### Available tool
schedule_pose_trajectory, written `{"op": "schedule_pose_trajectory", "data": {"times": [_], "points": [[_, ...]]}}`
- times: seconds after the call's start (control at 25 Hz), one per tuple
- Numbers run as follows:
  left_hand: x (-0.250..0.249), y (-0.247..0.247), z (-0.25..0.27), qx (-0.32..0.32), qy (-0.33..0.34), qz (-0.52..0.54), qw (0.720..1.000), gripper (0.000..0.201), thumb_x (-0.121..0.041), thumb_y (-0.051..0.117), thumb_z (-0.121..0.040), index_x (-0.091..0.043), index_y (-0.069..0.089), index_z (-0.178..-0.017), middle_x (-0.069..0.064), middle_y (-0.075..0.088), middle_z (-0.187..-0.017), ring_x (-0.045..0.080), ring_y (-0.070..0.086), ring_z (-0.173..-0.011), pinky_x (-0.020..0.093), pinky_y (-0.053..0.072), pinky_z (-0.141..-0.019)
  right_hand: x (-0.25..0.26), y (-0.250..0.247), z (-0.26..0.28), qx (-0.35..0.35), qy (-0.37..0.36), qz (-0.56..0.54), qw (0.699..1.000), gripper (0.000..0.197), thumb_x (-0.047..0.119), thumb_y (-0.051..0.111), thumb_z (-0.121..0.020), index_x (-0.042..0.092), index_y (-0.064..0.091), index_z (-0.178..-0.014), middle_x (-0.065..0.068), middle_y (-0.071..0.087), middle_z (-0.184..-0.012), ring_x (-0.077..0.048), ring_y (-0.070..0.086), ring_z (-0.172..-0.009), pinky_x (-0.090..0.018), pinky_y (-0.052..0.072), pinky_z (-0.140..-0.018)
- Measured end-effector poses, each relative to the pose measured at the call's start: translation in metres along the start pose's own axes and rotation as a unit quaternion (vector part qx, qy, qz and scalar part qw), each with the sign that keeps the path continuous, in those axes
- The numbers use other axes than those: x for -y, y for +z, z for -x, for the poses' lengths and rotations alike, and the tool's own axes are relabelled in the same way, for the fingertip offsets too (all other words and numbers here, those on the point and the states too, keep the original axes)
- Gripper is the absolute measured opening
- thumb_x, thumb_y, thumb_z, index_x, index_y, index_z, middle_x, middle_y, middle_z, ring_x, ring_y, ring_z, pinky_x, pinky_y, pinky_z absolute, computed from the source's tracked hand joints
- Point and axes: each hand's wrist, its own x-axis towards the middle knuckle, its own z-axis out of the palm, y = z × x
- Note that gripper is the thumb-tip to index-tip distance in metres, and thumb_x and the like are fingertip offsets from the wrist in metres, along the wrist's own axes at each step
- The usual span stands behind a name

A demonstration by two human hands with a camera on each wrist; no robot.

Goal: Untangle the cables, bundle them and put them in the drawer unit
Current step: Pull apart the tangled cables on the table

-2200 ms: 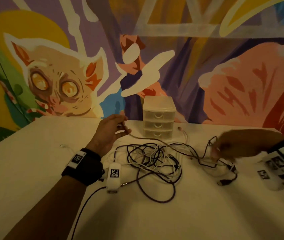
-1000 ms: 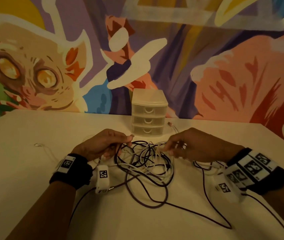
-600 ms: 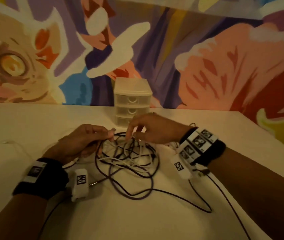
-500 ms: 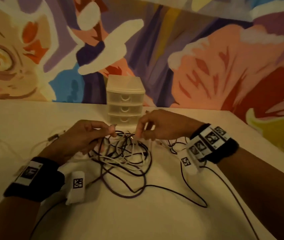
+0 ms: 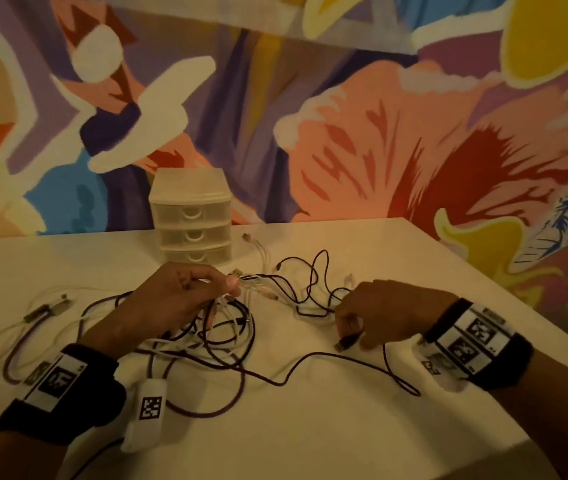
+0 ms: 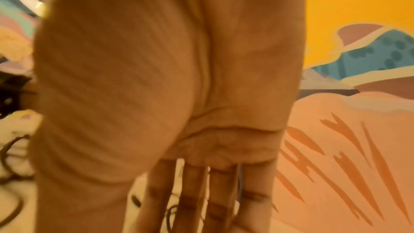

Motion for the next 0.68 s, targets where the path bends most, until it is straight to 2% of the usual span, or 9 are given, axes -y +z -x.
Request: {"op": "schedule_pose_trajectory", "data": {"times": [0.08, 0.16, 0.2, 0.24, 0.28, 0.32, 0.4, 0.52, 0.68], "points": [[0.003, 0.000, -0.002, -0.035, -0.006, 0.041, 0.999, 0.027, -0.036, 0.069, -0.098, -0.015, 0.085, -0.098, 0.000, 0.067, -0.058, 0.013, 0.046, -0.046, 0.020, 0.033, -0.045, 0.002, 0.001, -0.001, -0.030, -0.016, -0.002, 0.999, 0.018, 0.037, 0.079, -0.089, 0.034, 0.072, -0.105, 0.016, 0.067, -0.099, -0.006, 0.059, -0.088, -0.024, 0.046, -0.074], [0.009, -0.005, -0.001, -0.087, -0.004, 0.087, 0.992, 0.032, -0.039, 0.071, -0.093, -0.011, 0.084, -0.100, 0.000, 0.066, -0.058, 0.012, 0.048, -0.046, 0.018, 0.035, -0.045, 0.007, -0.016, -0.001, -0.160, -0.069, -0.122, 0.977, 0.014, 0.038, 0.082, -0.088, 0.030, 0.075, -0.099, 0.015, 0.073, -0.093, -0.006, 0.066, -0.084, -0.022, 0.050, -0.074], [0.013, -0.008, -0.001, -0.110, 0.003, 0.095, 0.989, 0.034, -0.044, 0.070, -0.091, -0.014, 0.085, -0.101, 0.005, 0.063, -0.059, 0.014, 0.043, -0.045, 0.020, 0.033, -0.043, 0.013, -0.028, -0.002, -0.258, -0.097, -0.229, 0.934, 0.012, 0.034, 0.082, -0.090, 0.028, 0.075, -0.098, 0.012, 0.076, -0.094, -0.009, 0.070, -0.087, -0.022, 0.053, -0.076], [0.017, -0.013, 0.000, -0.134, 0.014, 0.095, 0.986, 0.035, -0.047, 0.069, -0.091, -0.017, 0.085, -0.101, 0.011, 0.060, -0.060, 0.016, 0.038, -0.045, 0.022, 0.030, -0.042, 0.023, -0.043, -0.005, -0.340, -0.119, -0.344, 0.867, 0.011, 0.031, 0.081, -0.093, 0.026, 0.075, -0.100, 0.008, 0.078, -0.097, -0.012, 0.074, -0.088, -0.023, 0.055, -0.074], [0.021, -0.020, 0.001, -0.159, 0.029, 0.094, 0.982, 0.035, -0.049, 0.068, -0.093, -0.019, 0.084, -0.100, 0.015, 0.059, -0.062, 0.018, 0.035, -0.046, 0.023, 0.028, -0.043, 0.035, -0.057, -0.012, -0.378, -0.133, -0.446, 0.800, 0.011, 0.028, 0.078, -0.097, 0.023, 0.073, -0.105, 0.003, 0.079, -0.098, -0.017, 0.077, -0.088, -0.026, 0.056, -0.070], [0.024, -0.023, 0.002, -0.184, 0.039, 0.098, 0.977, 0.033, -0.049, 0.067, -0.094, -0.021, 0.084, -0.099, 0.016, 0.060, -0.063, 0.019, 0.034, -0.046, 0.023, 0.027, -0.043, 0.051, -0.068, -0.020, -0.378, -0.146, -0.514, 0.756, 0.013, 0.026, 0.074, -0.100, 0.020, 0.072, -0.111, -0.003, 0.080, -0.098, -0.023, 0.079, -0.087, -0.029, 0.055, -0.064], [0.029, -0.032, 0.004, -0.236, 0.051, 0.113, 0.964, 0.030, -0.047, 0.068, -0.094, -0.022, 0.085, -0.096, 0.014, 0.064, -0.068, 0.018, 0.035, -0.046, 0.023, 0.028, -0.043, 0.087, -0.078, -0.043, -0.351, -0.185, -0.568, 0.721, 0.017, 0.024, 0.070, -0.102, 0.018, 0.072, -0.118, -0.010, 0.081, -0.092, -0.027, 0.080, -0.078, -0.029, 0.053, -0.057], [0.034, -0.046, 0.009, -0.310, 0.051, 0.125, 0.941, 0.025, -0.044, 0.073, -0.092, -0.022, 0.084, -0.091, 0.010, 0.070, -0.075, 0.023, 0.035, -0.052, 0.025, 0.030, -0.047, 0.124, -0.078, -0.078, -0.330, -0.233, -0.647, 0.647, 0.020, 0.017, 0.069, -0.102, 0.016, 0.074, -0.121, -0.017, 0.080, -0.095, -0.022, 0.077, -0.079, -0.027, 0.055, -0.063], [0.043, -0.058, 0.013, -0.349, 0.046, 0.128, 0.927, 0.025, -0.043, 0.075, -0.088, -0.020, 0.085, -0.093, 0.010, 0.077, -0.078, 0.017, 0.048, -0.055, 0.026, 0.039, -0.052, 0.153, -0.058, -0.109, -0.243, -0.262, -0.661, 0.660, 0.028, 0.012, 0.069, -0.101, 0.013, 0.068, -0.129, -0.012, 0.082, -0.104, -0.026, 0.080, -0.096, -0.028, 0.059, -0.078]]}}
